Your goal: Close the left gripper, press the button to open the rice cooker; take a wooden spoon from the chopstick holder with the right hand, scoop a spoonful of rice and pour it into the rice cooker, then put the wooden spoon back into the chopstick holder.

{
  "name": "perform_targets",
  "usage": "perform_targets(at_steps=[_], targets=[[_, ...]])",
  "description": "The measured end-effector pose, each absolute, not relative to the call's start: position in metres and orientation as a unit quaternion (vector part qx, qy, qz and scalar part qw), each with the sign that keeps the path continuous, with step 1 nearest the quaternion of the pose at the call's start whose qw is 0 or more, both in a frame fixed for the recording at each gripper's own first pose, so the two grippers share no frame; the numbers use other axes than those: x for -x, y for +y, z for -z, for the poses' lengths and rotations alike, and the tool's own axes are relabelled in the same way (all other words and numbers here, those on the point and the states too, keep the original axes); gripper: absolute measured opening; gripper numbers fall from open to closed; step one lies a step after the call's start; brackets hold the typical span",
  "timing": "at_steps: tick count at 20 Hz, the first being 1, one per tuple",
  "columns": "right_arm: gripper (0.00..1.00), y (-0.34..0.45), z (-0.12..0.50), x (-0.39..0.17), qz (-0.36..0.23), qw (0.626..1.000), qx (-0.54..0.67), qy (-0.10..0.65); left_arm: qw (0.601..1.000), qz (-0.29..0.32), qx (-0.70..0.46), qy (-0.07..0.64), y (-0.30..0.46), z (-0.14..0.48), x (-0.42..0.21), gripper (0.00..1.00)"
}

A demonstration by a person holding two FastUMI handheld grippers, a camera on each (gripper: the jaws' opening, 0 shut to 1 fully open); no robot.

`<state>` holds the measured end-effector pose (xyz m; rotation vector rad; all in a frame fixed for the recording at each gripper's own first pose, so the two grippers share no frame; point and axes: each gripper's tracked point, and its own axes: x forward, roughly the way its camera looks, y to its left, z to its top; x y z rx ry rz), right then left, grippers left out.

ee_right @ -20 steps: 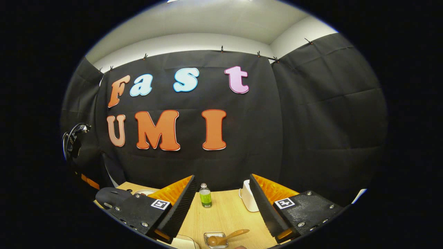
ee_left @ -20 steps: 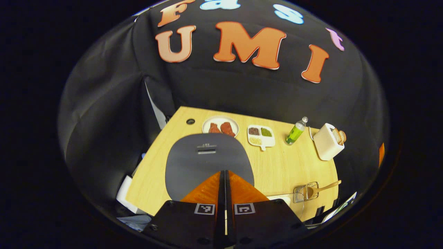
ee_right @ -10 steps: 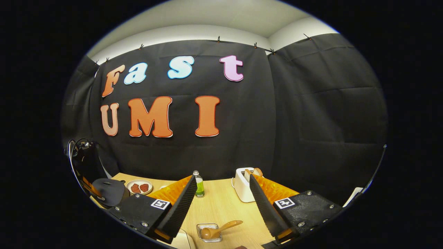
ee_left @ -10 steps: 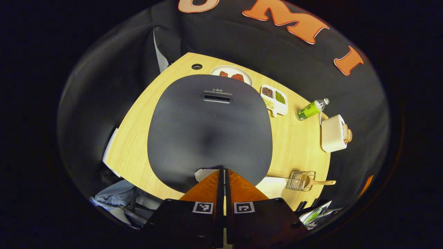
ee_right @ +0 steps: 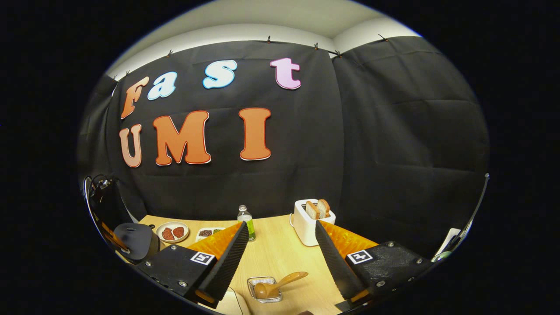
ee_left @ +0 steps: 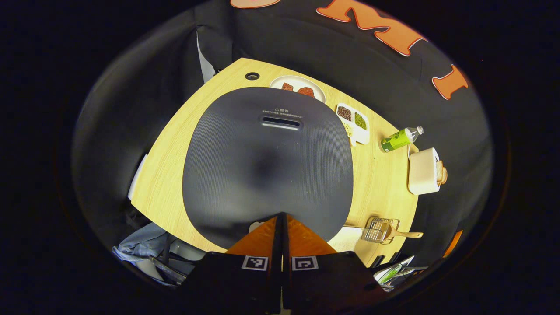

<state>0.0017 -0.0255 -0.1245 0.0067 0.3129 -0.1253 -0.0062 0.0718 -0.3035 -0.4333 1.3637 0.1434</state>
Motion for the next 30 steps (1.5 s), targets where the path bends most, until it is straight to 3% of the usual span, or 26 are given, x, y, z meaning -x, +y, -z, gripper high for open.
perform_targets(at_steps=[6, 10, 13, 15, 16, 20, 22, 23, 29, 30], targets=[[0.94, -0.029, 0.15, -0.005, 0.059, 0.98, -0.009, 0.19, 0.78, -0.072, 0.193, 0.59, 0.075, 0.301, 0.007, 0.06], [0.94, -0.037, 0.165, -0.003, 0.06, 0.976, -0.014, 0.209, 0.839, -0.078, 0.12, 0.524, 0.076, 0.275, 0.003, 0.06], [0.94, -0.043, 0.174, -0.001, 0.061, 0.973, -0.015, 0.222, 0.885, -0.087, 0.064, 0.452, 0.076, 0.238, -0.011, 0.06], [0.95, -0.047, 0.177, -0.001, 0.063, 0.972, -0.02, 0.226, 0.917, -0.1, 0.028, 0.385, 0.081, 0.206, -0.027, 0.14], [0.95, -0.047, 0.179, -0.002, 0.063, 0.971, -0.025, 0.228, 0.931, -0.106, 0.016, 0.349, 0.085, 0.191, -0.035, 0.06], [0.96, -0.048, 0.19, -0.001, 0.061, 0.967, -0.042, 0.242, 0.962, -0.124, -0.05, 0.237, 0.095, 0.127, -0.051, 0.06], [0.93, -0.048, 0.197, 0.0, 0.06, 0.965, -0.048, 0.252, 0.974, -0.113, -0.075, 0.181, 0.089, 0.099, -0.053, 0.17], [0.93, -0.048, 0.201, 0.0, 0.057, 0.963, -0.052, 0.259, 0.977, -0.112, -0.083, 0.162, 0.086, 0.09, -0.048, 0.36], [0.93, -0.045, 0.236, 0.003, 0.049, 0.948, -0.077, 0.306, 0.985, -0.103, -0.104, 0.088, 0.065, 0.059, -0.03, 0.83], [0.93, -0.045, 0.243, 0.004, 0.05, 0.944, -0.081, 0.315, 0.985, -0.104, -0.109, 0.08, 0.064, 0.055, -0.026, 1.0]])
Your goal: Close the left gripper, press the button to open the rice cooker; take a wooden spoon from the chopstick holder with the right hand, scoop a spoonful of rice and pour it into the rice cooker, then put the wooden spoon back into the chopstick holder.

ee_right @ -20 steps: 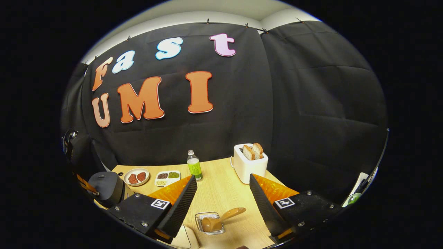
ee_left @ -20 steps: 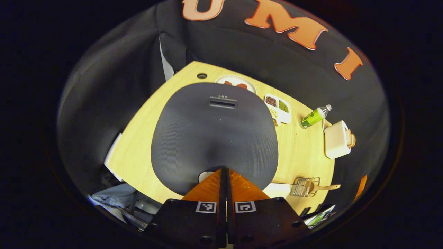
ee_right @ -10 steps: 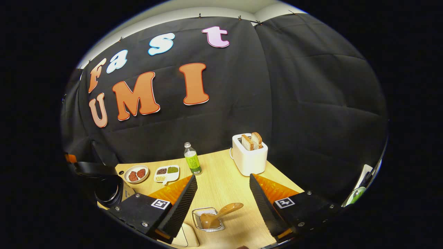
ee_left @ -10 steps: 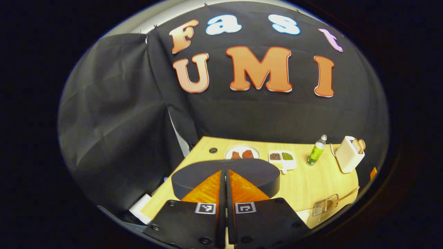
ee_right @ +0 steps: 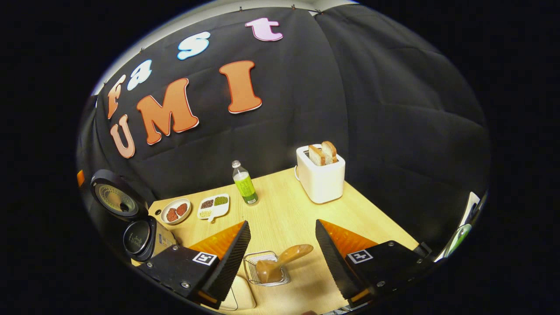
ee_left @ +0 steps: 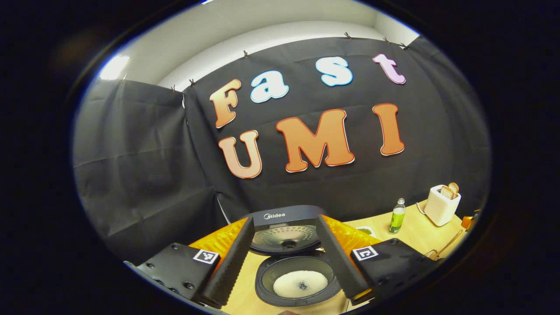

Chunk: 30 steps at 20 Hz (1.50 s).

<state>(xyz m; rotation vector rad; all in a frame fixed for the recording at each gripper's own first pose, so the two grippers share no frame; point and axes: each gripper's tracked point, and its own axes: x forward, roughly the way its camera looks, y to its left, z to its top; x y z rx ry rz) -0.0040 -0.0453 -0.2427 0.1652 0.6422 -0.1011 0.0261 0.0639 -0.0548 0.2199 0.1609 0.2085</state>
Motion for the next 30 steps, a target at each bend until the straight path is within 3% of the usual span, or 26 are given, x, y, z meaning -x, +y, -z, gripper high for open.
perform_targets(at_steps=[2, 5, 10, 13, 16, 17, 18, 19, 23, 26, 27, 29, 30], targets=[[0.93, -0.047, 0.256, 0.004, 0.051, 0.94, -0.09, 0.326, 0.985, -0.107, -0.119, 0.063, 0.061, 0.047, -0.018, 0.9], [0.93, -0.052, 0.28, 0.002, 0.057, 0.935, -0.103, 0.335, 0.985, -0.111, -0.123, 0.049, 0.057, 0.041, -0.008, 1.0], [0.92, -0.043, 0.317, 0.005, 0.055, 0.915, -0.152, 0.371, 0.98, -0.124, -0.15, 0.028, 0.057, 0.031, 0.003, 0.91], [0.9, -0.042, 0.331, 0.004, 0.071, 0.903, -0.197, 0.376, 0.981, -0.121, -0.149, 0.027, 0.051, 0.031, 0.007, 0.9], [0.74, -0.04, 0.35, 0.005, 0.088, 0.895, -0.208, 0.385, 0.983, -0.118, -0.133, 0.042, 0.048, 0.039, 0.008, 0.9], [0.6, -0.04, 0.351, 0.006, 0.087, 0.895, -0.207, 0.386, 0.984, -0.117, -0.127, 0.046, 0.048, 0.041, 0.009, 0.9], [0.64, -0.038, 0.352, 0.006, 0.087, 0.895, -0.208, 0.386, 0.984, -0.117, -0.123, 0.048, 0.05, 0.043, 0.009, 0.9], [0.61, -0.036, 0.353, 0.005, 0.089, 0.896, -0.208, 0.382, 0.984, -0.118, -0.122, 0.05, 0.051, 0.043, 0.007, 0.92], [0.37, -0.026, 0.357, 0.001, 0.093, 0.894, -0.214, 0.383, 0.984, -0.116, -0.126, 0.055, 0.053, 0.045, 0.004, 1.0], [0.22, -0.019, 0.356, 0.002, 0.095, 0.885, -0.235, 0.391, 0.984, -0.11, -0.129, 0.054, 0.052, 0.047, 0.004, 1.0], [0.25, -0.015, 0.355, 0.003, 0.091, 0.883, -0.241, 0.393, 0.984, -0.107, -0.129, 0.054, 0.053, 0.047, 0.002, 1.0], [0.18, -0.008, 0.353, 0.002, 0.082, 0.881, -0.245, 0.396, 0.985, -0.102, -0.13, 0.054, 0.053, 0.049, 0.001, 0.99], [0.23, -0.005, 0.351, 0.004, 0.079, 0.881, -0.241, 0.399, 0.985, -0.099, -0.131, 0.054, 0.053, 0.05, -0.001, 0.99]])
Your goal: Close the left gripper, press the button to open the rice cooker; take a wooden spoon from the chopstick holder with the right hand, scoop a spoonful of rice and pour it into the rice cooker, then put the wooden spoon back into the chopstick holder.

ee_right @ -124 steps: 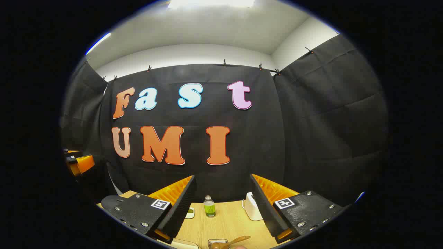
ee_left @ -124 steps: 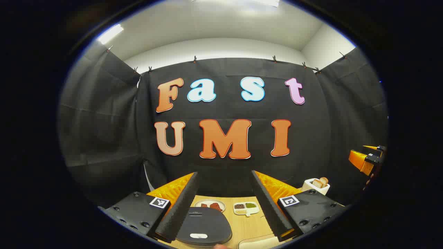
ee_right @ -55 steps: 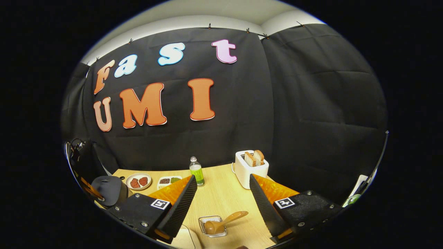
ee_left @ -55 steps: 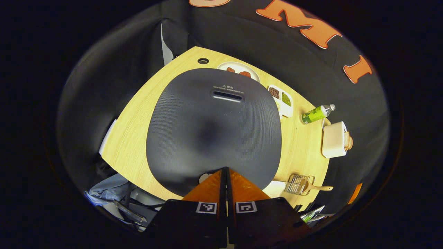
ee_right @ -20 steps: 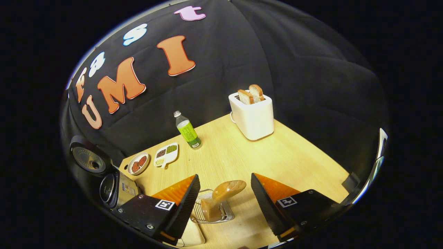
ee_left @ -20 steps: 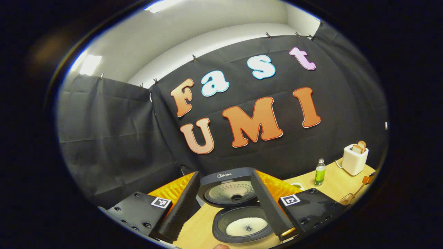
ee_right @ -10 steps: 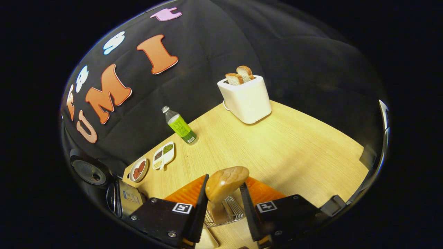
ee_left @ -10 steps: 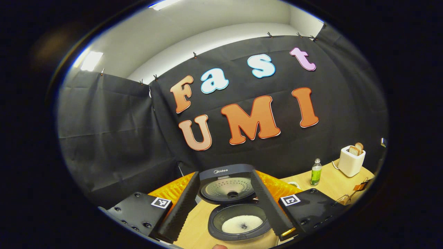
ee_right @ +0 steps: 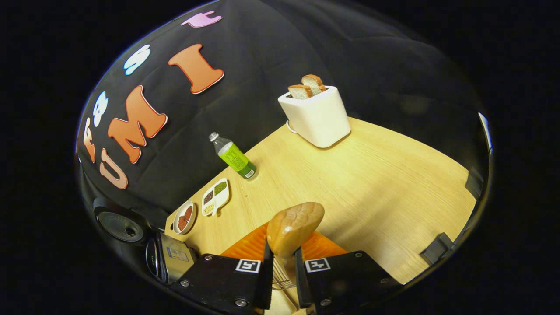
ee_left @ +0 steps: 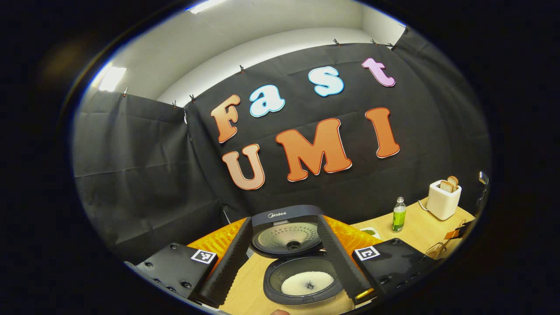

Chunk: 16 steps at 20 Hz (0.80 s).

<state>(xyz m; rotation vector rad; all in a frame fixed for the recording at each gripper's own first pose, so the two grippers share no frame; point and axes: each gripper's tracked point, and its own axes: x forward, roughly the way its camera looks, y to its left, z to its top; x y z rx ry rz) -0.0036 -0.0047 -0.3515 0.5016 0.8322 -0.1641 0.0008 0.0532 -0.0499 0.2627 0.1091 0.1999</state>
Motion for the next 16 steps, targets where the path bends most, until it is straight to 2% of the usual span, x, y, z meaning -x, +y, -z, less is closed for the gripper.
perform_targets(at_steps=[8, 9, 12, 13, 16], targets=[[0.19, 0.005, 0.346, 0.005, 0.08, 0.891, -0.194, 0.402, 0.988, -0.083, -0.12, 0.056, 0.062, 0.059, -0.007, 1.0], [0.19, 0.003, 0.347, 0.007, 0.084, 0.89, -0.188, 0.406, 0.988, -0.082, -0.119, 0.056, 0.064, 0.06, -0.007, 0.9], [0.18, 0.002, 0.343, 0.003, 0.094, 0.885, -0.188, 0.415, 0.989, -0.078, -0.115, 0.054, 0.067, 0.061, -0.008, 0.9], [0.18, 0.0, 0.339, 0.005, 0.098, 0.883, -0.188, 0.419, 0.989, -0.077, -0.114, 0.054, 0.069, 0.062, -0.009, 1.0], [0.18, -0.004, 0.318, -0.003, 0.101, 0.893, -0.176, 0.402, 0.99, -0.073, -0.111, 0.054, 0.072, 0.064, -0.009, 1.0]])
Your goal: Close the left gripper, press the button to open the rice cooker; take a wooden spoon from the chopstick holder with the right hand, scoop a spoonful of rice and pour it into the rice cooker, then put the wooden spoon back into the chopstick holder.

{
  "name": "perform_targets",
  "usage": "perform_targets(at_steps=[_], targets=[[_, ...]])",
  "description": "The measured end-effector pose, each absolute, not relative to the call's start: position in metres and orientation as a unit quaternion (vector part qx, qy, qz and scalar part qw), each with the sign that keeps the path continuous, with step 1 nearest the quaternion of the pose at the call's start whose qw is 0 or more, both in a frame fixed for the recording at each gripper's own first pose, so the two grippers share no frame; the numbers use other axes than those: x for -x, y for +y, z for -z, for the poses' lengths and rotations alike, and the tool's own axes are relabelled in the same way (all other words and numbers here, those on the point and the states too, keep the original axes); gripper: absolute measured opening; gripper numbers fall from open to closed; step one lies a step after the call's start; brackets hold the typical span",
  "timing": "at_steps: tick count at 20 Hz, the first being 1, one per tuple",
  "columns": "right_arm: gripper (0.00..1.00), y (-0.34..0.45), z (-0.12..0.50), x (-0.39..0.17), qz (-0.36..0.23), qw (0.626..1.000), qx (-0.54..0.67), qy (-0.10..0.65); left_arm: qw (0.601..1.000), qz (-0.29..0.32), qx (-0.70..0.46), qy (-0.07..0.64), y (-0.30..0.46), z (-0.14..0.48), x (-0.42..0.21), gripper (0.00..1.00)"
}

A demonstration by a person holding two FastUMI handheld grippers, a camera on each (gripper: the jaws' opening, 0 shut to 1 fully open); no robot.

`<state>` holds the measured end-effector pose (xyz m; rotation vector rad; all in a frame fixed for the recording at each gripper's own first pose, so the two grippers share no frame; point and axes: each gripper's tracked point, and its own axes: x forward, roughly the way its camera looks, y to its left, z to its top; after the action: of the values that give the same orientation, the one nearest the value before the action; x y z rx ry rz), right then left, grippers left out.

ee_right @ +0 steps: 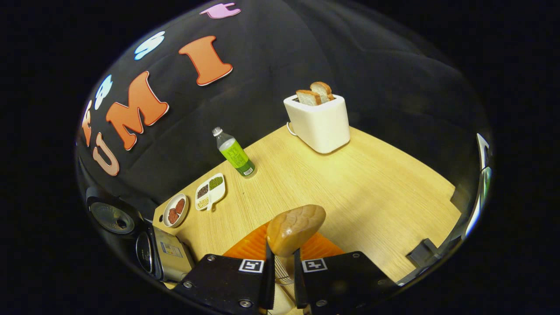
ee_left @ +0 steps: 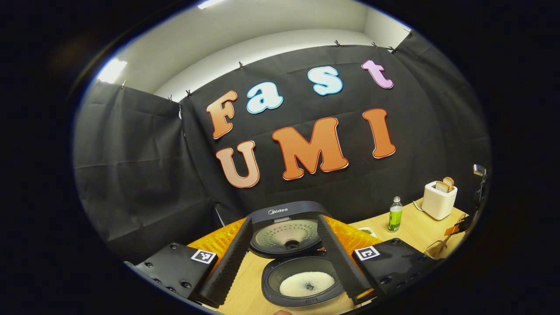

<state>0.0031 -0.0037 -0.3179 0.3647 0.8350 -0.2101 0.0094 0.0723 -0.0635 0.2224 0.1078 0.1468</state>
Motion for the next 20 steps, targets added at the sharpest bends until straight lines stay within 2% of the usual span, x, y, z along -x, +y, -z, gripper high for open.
perform_targets(at_steps=[1, 2, 4, 6, 7, 8, 12, 18, 20], targets=[[0.18, -0.004, 0.308, -0.001, 0.102, 0.895, -0.17, 0.399, 0.99, -0.072, -0.108, 0.054, 0.074, 0.065, -0.009, 1.0], [0.17, -0.003, 0.301, -0.002, 0.099, 0.898, -0.164, 0.396, 0.991, -0.07, -0.105, 0.054, 0.075, 0.067, -0.011, 0.9], [0.18, 0.003, 0.284, 0.0, 0.089, 0.904, -0.156, 0.388, 0.991, -0.069, -0.099, 0.054, 0.077, 0.069, -0.013, 0.99], [0.18, 0.01, 0.267, 0.003, 0.079, 0.908, -0.152, 0.383, 0.992, -0.068, -0.093, 0.055, 0.081, 0.071, -0.014, 0.99], [0.18, 0.014, 0.26, 0.004, 0.074, 0.911, -0.149, 0.378, 0.992, -0.068, -0.091, 0.056, 0.084, 0.073, -0.014, 0.9], [0.18, 0.018, 0.251, 0.005, 0.071, 0.914, -0.147, 0.372, 0.992, -0.067, -0.088, 0.057, 0.085, 0.075, -0.015, 1.0], [0.17, 0.046, 0.224, 0.014, 0.027, 0.919, -0.149, 0.363, 0.993, -0.069, -0.078, 0.061, 0.096, 0.079, -0.016, 0.9], [0.18, 0.094, 0.233, 0.032, -0.02, 0.916, -0.129, 0.379, 0.993, -0.064, -0.064, 0.072, 0.11, 0.091, -0.016, 1.0], [0.17, 0.105, 0.249, 0.041, -0.029, 0.914, -0.107, 0.39, 0.993, -0.061, -0.065, 0.076, 0.115, 0.097, -0.018, 0.99]])
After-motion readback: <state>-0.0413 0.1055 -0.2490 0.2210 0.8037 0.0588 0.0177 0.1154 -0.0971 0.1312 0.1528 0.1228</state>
